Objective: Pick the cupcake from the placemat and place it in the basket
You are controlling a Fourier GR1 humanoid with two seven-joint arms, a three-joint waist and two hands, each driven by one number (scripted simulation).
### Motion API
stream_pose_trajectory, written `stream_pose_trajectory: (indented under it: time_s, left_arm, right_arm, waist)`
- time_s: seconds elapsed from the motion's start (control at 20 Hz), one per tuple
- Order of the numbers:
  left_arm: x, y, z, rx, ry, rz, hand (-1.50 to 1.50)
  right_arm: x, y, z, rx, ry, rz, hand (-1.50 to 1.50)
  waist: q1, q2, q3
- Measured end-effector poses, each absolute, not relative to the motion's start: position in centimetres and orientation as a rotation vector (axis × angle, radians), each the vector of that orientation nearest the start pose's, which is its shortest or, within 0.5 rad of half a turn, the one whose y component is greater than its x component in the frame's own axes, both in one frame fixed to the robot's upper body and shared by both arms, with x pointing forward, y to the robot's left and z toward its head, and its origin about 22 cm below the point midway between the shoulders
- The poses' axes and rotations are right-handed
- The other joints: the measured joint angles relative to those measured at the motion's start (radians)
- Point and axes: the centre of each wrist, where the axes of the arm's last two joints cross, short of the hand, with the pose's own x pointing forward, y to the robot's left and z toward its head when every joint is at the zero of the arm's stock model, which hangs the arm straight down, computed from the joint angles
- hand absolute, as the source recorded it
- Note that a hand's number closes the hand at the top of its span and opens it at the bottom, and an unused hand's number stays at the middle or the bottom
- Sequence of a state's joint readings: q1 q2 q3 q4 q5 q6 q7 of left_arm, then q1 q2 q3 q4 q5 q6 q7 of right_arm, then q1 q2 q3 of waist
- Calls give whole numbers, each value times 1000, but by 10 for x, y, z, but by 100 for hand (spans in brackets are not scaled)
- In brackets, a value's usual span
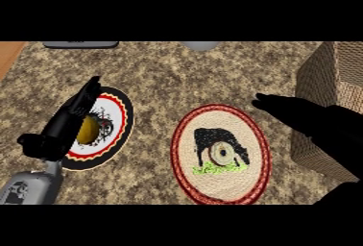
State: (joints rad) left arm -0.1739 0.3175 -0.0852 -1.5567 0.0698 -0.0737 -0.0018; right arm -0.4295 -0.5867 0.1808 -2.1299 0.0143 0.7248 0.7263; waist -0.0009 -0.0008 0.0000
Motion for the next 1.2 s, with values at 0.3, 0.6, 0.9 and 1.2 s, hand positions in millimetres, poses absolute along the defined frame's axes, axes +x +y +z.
stream_pose_trajectory:
  time_s: [0.3,0.6,0.9,1.2]
  left_arm:
    - [281,266,54,41,-1691,-375,0]
    - [280,270,59,47,-1692,-382,0]
    - [285,264,59,50,-1690,-383,0]
    - [282,266,57,45,-1692,-386,0]
  right_arm:
    - [236,-208,197,-382,-1410,1376,-150]
    - [245,-191,144,-379,-1442,1347,-150]
    - [258,-187,110,-411,-1467,1339,-150]
    - [263,-184,92,-382,-1499,1346,-150]
  waist:
    - [3,1,0]
    - [5,2,0]
    - [3,1,0]
    - [3,1,0]
